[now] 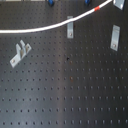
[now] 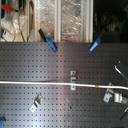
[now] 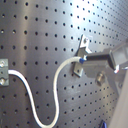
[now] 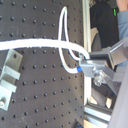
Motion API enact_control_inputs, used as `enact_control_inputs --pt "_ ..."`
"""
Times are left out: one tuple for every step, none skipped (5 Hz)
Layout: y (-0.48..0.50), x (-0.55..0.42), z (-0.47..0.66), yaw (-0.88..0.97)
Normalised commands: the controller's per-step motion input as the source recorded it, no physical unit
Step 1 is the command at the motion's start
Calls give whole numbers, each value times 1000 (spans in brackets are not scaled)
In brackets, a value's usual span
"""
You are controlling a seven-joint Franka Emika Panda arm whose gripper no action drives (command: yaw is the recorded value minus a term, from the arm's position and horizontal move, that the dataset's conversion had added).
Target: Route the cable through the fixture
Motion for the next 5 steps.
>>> enact_control_inputs --pt "39 42 2 0" --pt "74 24 107 0" --pt "669 -128 405 257" --pt "7 9 0 0" --pt "95 118 0 0"
